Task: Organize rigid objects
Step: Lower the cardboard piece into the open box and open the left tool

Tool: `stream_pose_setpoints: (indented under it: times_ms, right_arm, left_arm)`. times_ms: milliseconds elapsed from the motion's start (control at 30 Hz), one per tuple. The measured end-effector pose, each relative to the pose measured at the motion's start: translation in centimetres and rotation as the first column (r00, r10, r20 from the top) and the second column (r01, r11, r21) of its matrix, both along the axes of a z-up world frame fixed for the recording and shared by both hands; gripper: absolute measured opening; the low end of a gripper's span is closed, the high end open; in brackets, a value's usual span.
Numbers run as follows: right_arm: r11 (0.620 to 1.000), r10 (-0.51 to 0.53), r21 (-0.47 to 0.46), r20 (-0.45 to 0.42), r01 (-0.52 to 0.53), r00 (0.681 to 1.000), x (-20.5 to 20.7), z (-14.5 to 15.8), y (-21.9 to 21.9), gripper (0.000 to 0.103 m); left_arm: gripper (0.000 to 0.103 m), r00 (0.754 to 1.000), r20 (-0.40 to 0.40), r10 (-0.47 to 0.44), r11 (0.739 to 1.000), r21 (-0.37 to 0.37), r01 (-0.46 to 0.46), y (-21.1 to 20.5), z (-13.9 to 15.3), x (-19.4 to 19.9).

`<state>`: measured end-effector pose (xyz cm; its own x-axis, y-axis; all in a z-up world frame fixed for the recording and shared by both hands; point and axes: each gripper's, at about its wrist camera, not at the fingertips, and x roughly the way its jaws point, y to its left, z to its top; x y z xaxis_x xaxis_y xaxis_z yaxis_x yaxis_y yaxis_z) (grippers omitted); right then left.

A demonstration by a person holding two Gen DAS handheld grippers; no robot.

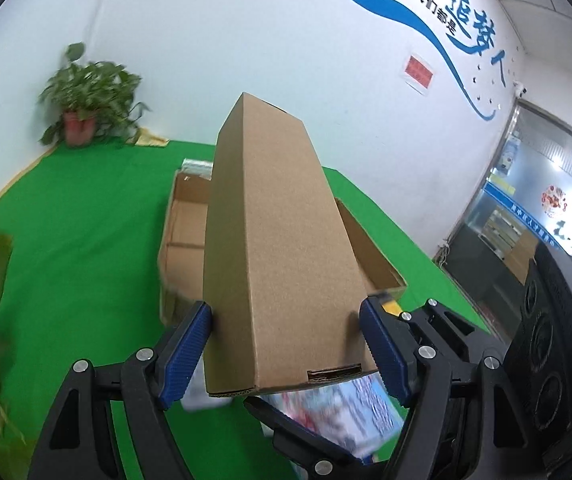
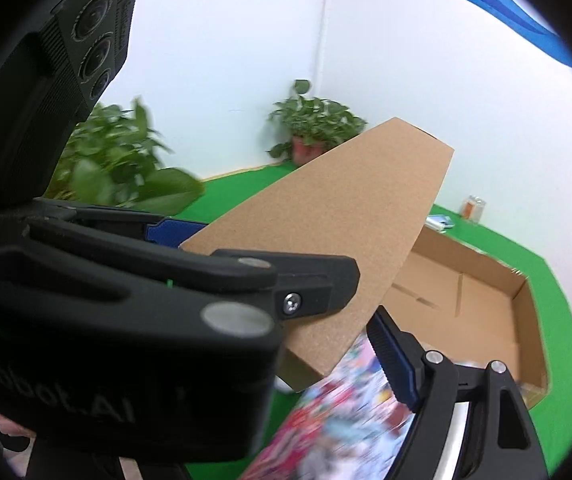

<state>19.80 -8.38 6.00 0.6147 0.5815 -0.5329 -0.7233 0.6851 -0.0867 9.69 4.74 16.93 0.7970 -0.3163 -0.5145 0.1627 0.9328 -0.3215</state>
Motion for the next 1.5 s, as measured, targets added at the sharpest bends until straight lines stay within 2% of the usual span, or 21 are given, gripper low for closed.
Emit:
stream_pose_setpoints:
  times_ms: [133,267,533,667,767,800,900,967,1033,1133,1200,1267,1300,1400,1433,1467,1500]
  right_arm:
    - [1.000,-0.011,-0.024,-0.032,0.010,0.999,4.2,-0.1,0.9,0.080]
    - [0.998,-0.004,-0.066,-0.068,0.000,0.998,8.0,-1.1,2.5,0.080]
    - [0.986,0.071,-0.135,-0.191,-0.098,0.979,15.4,-3.3,5.8,0.080]
    - [0.981,0.085,-0.142,-0.283,-0.129,0.955,18.6,-4.8,6.3,0.079]
    - [0.977,0.091,-0.151,-0.343,-0.150,0.935,19.6,-6.2,6.7,0.076]
    - [0.975,0.093,-0.157,-0.366,-0.160,0.926,19.8,-6.8,7.0,0.075]
    - [0.966,0.084,-0.190,-0.409,-0.175,0.908,20.0,-7.8,6.1,0.071]
    - [0.964,0.092,-0.180,-0.460,-0.194,0.883,20.6,-8.7,5.8,0.067]
    - [0.961,0.093,-0.184,-0.481,-0.204,0.872,20.6,-9.0,5.5,0.066]
    - [0.952,0.103,-0.203,-0.492,-0.228,0.865,19.9,-8.7,5.2,0.065]
    - [0.952,0.129,-0.176,-0.513,-0.251,0.849,19.6,-8.2,4.4,0.064]
    - [0.950,0.170,-0.132,-0.545,-0.284,0.821,20.1,-7.9,3.7,0.065]
    - [0.946,0.197,-0.105,-0.563,-0.306,0.803,20.1,-7.6,2.9,0.065]
    - [0.952,0.210,-0.054,-0.600,-0.301,0.772,20.9,-7.7,1.2,0.064]
    - [0.959,0.195,-0.044,-0.613,-0.280,0.765,21.3,-7.9,0.8,0.063]
    - [0.963,0.182,-0.044,-0.625,-0.267,0.759,21.7,-8.0,0.8,0.048]
    - [0.964,0.174,-0.043,-0.640,-0.262,0.748,21.8,-8.4,0.9,0.026]
  left_arm:
    - [0.073,1.000,-0.015,-0.025,1.000,-0.008,0.025,0.1,1.6,5.4]
    - [0.073,0.997,-0.080,-0.022,1.000,-0.019,0.021,0.1,0.3,11.1]
    - [0.073,0.972,-0.229,0.046,0.998,0.040,-0.038,1.7,-7.4,21.2]
    - [0.068,0.958,-0.282,0.057,0.998,0.016,-0.055,3.1,-11.8,24.6]
    - [0.066,0.946,-0.314,0.079,0.997,0.034,-0.071,4.0,-13.7,27.1]
    - [0.066,0.943,-0.322,0.089,0.996,0.041,-0.081,3.7,-14.3,27.0]
    - [0.055,0.928,-0.357,0.104,0.995,0.049,-0.092,4.3,-16.1,28.2]
    - [0.049,0.926,-0.363,0.101,0.995,0.047,-0.090,5.0,-16.8,28.9]
    - [0.048,0.922,-0.374,0.098,0.995,0.036,-0.091,5.2,-17.4,29.3]
    - [0.047,0.918,-0.382,0.108,0.994,0.038,-0.101,3.4,-17.5,26.8]
    - [0.039,0.909,-0.402,0.109,0.994,0.024,-0.109,3.5,-17.9,26.1]
    - [0.021,0.902,-0.419,0.103,0.992,-0.025,-0.125,4.7,-18.1,25.7]
    - [0.021,0.906,-0.410,0.107,0.989,-0.048,-0.139,5.4,-18.0,25.3]
    - [0.021,0.915,-0.369,0.162,0.983,-0.022,-0.183,6.6,-17.1,24.4]
    - [0.028,0.918,-0.358,0.171,0.982,-0.011,-0.187,6.9,-16.9,24.3]
    - [0.046,0.916,-0.356,0.184,0.981,0.004,-0.195,7.0,-16.9,24.4]
    - [0.057,0.914,-0.354,0.198,0.979,0.019,-0.204,6.9,-17.0,24.4]
